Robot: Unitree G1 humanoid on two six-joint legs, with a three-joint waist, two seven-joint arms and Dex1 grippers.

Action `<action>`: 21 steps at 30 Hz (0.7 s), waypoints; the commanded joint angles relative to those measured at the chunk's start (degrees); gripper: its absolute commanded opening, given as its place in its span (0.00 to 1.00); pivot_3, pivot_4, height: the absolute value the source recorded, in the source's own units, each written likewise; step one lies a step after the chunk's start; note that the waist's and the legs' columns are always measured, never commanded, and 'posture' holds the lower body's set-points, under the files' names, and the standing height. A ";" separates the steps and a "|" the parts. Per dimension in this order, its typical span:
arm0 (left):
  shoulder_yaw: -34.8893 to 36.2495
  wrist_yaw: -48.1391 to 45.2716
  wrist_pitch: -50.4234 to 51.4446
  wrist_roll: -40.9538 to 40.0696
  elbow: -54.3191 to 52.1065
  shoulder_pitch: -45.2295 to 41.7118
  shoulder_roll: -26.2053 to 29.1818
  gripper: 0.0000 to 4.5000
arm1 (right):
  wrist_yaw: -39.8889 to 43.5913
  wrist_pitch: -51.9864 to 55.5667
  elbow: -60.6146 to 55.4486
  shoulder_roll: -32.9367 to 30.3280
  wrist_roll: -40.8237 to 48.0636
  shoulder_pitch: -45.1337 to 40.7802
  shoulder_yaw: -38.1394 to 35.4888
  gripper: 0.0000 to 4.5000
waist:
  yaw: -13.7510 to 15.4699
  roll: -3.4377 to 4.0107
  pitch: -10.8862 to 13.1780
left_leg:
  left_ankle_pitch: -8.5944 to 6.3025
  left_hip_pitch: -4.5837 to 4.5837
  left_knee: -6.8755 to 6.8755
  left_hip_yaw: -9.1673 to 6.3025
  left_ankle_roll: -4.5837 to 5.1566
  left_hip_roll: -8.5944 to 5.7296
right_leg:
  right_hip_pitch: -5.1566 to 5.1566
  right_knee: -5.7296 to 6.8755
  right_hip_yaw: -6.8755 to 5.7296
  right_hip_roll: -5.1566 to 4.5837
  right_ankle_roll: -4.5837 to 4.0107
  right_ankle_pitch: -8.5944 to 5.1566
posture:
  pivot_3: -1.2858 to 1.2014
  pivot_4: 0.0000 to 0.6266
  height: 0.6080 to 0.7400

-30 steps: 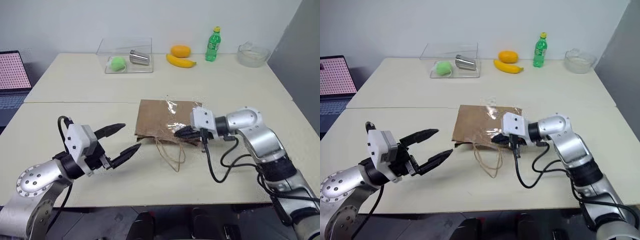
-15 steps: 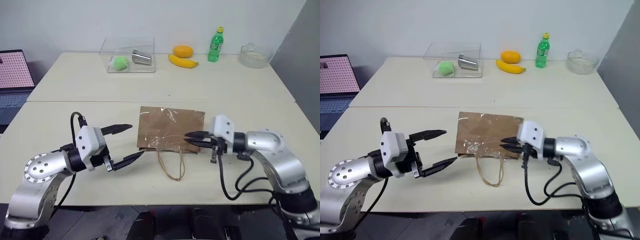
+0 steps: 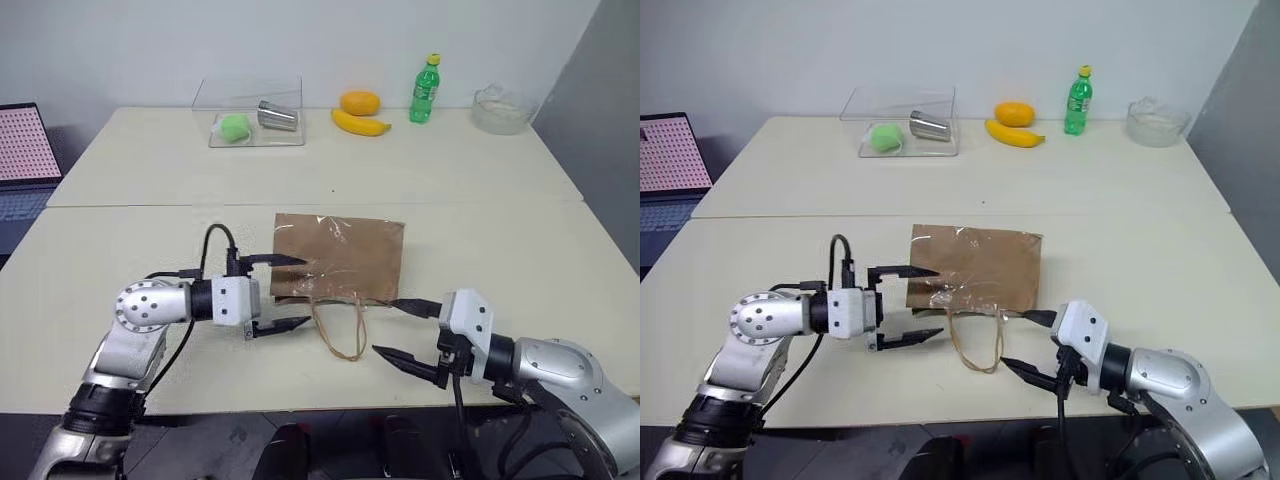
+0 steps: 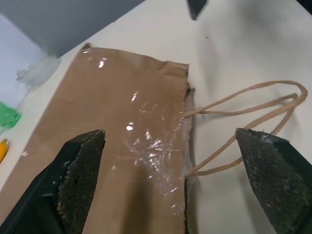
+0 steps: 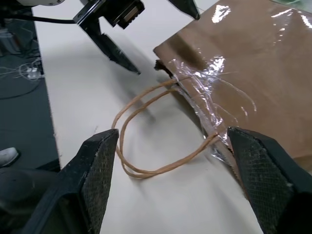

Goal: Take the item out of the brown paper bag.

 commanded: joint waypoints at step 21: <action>-10.38 2.15 -9.69 4.94 7.32 -6.04 -8.54 0.86 | -6.28 5.85 -6.91 -4.42 7.31 0.23 -1.19 0.84 | 0.04 -0.02 -0.01 | 0.00 -0.02 0.01 -0.09 0.00 -0.02 | 0.02 0.03 -0.04 0.01 0.00 0.00 | 0.52 0.24 1.00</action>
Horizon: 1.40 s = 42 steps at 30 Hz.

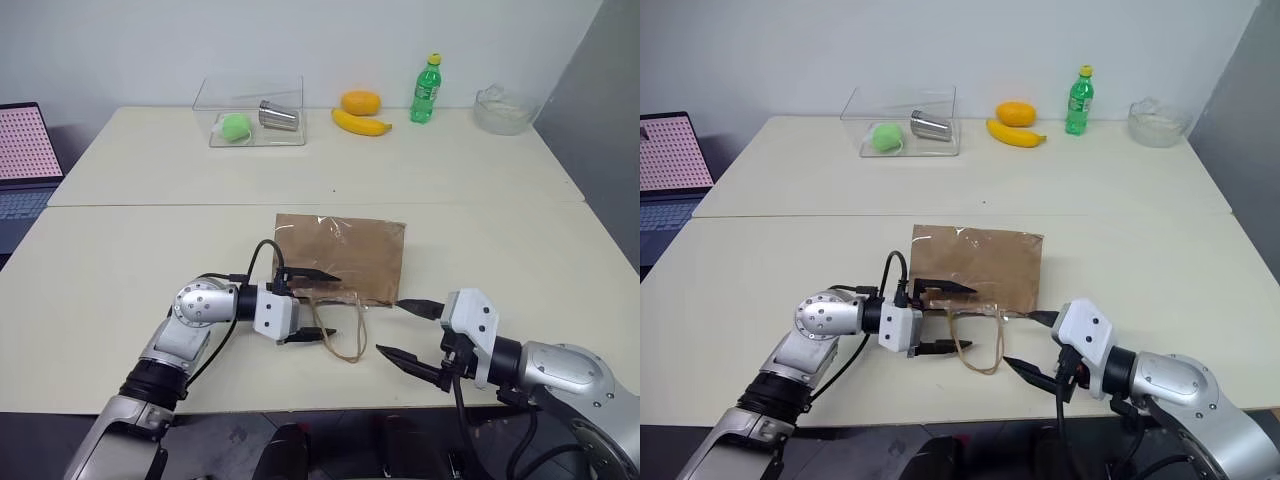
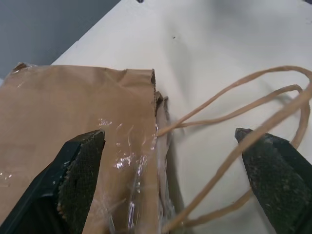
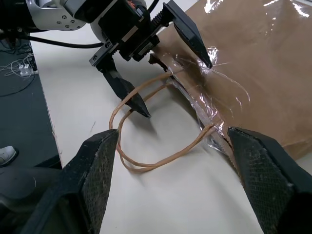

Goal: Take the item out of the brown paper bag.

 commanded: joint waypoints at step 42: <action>4.09 5.41 41.51 -12.84 -18.34 -9.76 -1.16 0.00 | -7.22 -0.61 22.78 12.60 -15.97 -16.68 29.02 0.01 | -0.09 -0.03 -0.01 | 0.00 -0.01 0.01 -0.14 0.00 0.01 | -0.02 0.03 -0.07 0.05 0.01 -0.01 | 0.52 0.24 1.00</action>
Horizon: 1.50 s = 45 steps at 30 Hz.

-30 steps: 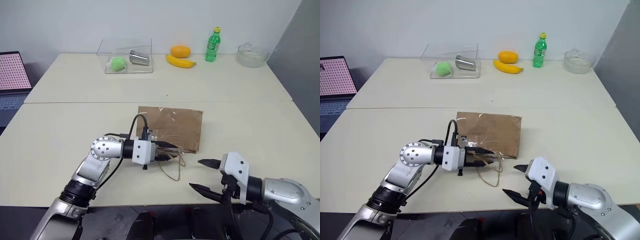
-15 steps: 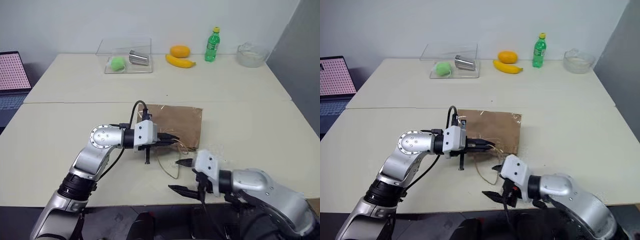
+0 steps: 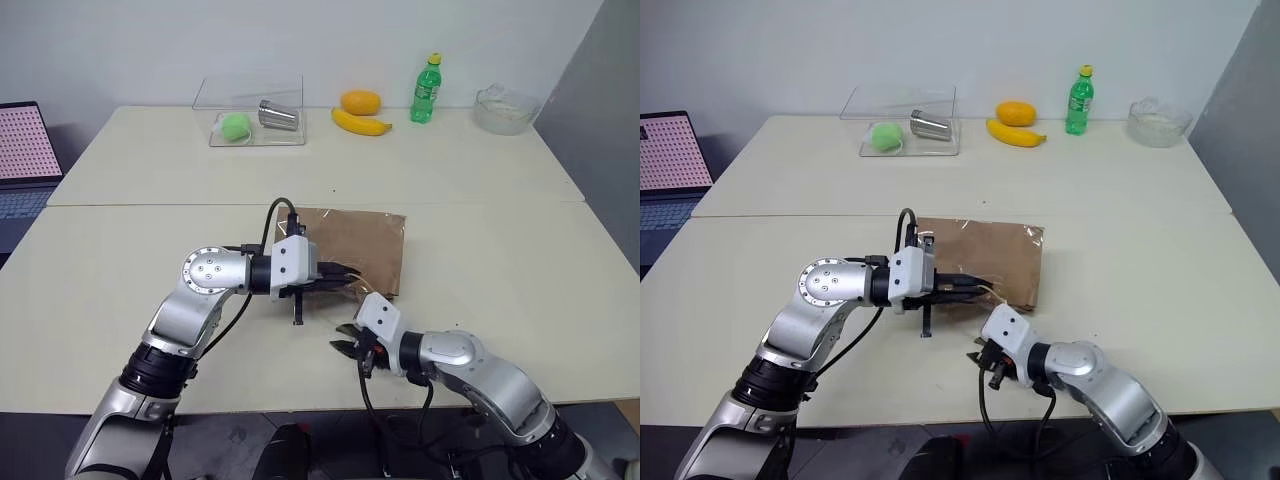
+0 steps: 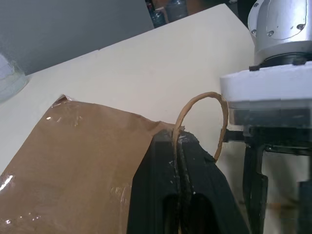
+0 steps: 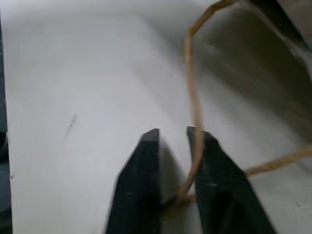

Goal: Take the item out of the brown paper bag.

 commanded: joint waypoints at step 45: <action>10.60 2.81 21.15 -12.63 3.12 -19.74 -4.94 0.00 | 7.78 -0.13 -24.83 -12.38 2.38 6.82 -19.20 0.75 | -0.04 -0.02 -0.01 | 0.01 -0.08 0.02 -0.02 -0.02 -0.03 | -0.03 -0.01 -0.02 -0.03 0.02 -0.01 | 0.52 0.24 1.00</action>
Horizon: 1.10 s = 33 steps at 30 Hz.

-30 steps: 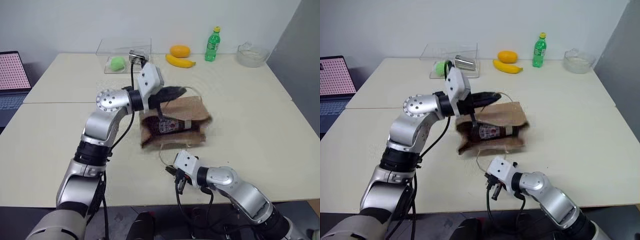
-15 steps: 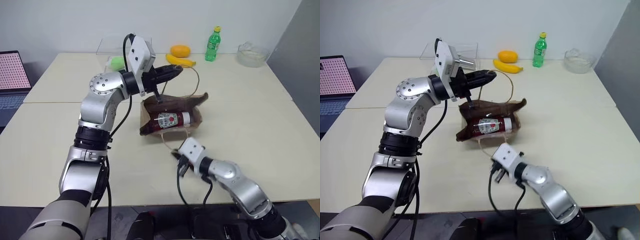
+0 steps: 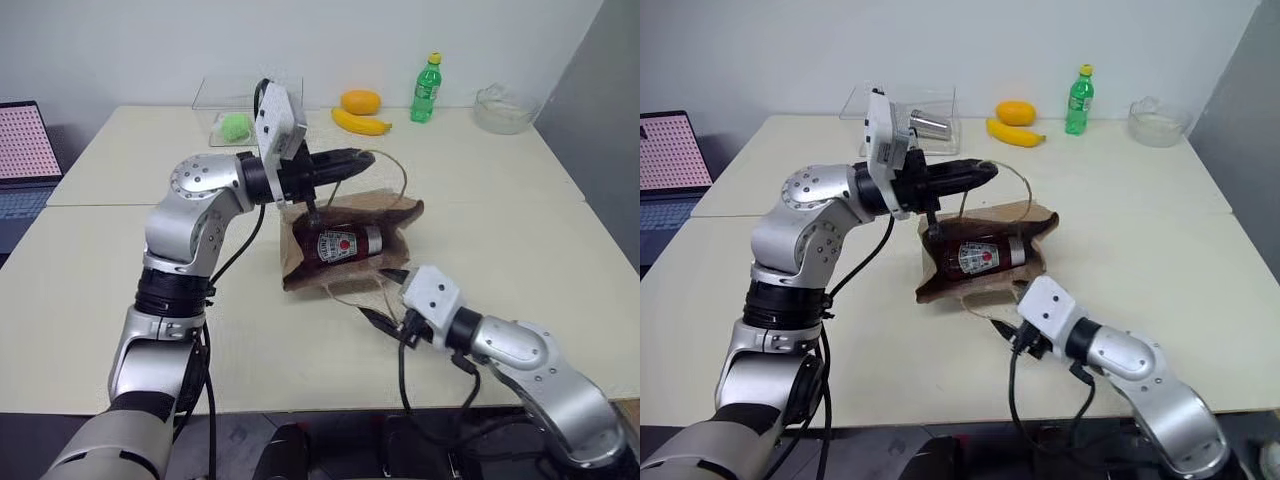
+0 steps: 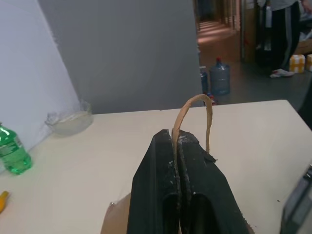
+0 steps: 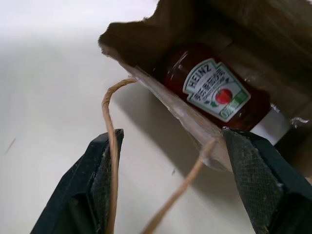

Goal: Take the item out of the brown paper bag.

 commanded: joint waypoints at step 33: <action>4.35 6.60 -3.13 -0.54 1.06 -2.35 -0.89 0.00 | -5.55 -16.52 37.01 5.87 -29.87 -33.54 28.19 1.00 | -1.09 -0.02 0.01 | 0.04 -0.06 0.03 0.06 -0.06 -0.10 | -0.13 0.07 0.01 -0.11 0.01 0.00 | 0.52 0.24 1.00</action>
